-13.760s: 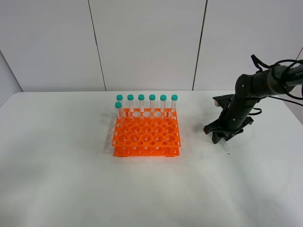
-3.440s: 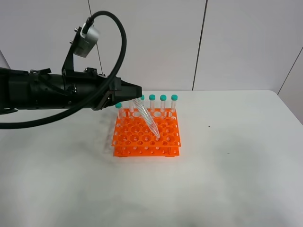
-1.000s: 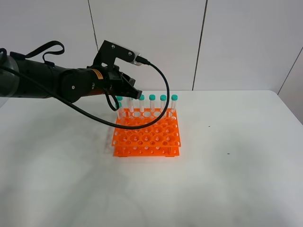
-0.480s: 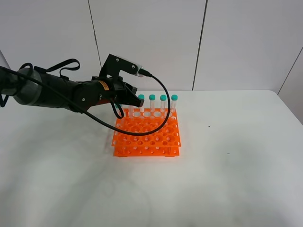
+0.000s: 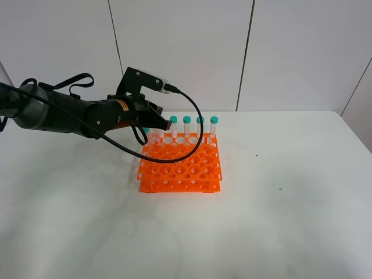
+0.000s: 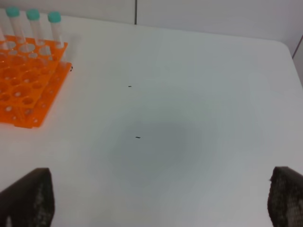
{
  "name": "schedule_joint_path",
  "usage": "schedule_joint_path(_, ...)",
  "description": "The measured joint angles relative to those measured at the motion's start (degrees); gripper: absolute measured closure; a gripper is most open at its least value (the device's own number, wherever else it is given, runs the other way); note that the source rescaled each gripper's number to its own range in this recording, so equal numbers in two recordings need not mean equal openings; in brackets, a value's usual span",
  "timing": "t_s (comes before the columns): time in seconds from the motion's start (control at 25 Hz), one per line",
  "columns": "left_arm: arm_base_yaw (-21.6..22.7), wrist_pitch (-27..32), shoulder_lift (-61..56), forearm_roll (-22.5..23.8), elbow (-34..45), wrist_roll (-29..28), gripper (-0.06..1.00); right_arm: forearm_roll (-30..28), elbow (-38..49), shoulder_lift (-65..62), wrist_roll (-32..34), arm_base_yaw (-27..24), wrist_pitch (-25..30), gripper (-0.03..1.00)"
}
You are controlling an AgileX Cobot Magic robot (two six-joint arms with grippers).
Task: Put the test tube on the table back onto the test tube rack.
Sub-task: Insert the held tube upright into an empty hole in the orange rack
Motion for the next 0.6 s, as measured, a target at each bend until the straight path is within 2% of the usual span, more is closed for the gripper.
schedule_joint_path(0.24,0.0,1.4,-3.4,0.0,0.0,-3.3,0.93,0.0,0.0,0.0,0.0,0.0,0.0,-0.03)
schedule_joint_path(0.44,-0.2,3.1,-3.8,0.0,0.0,-3.8,0.93,0.0,0.0,0.0,0.0,0.0,0.0,-0.03)
schedule_joint_path(0.6,-1.0,1.8,-2.8,-0.4,1.3,-3.9,0.93,0.0,0.0,0.0,0.0,0.0,0.0,-0.03)
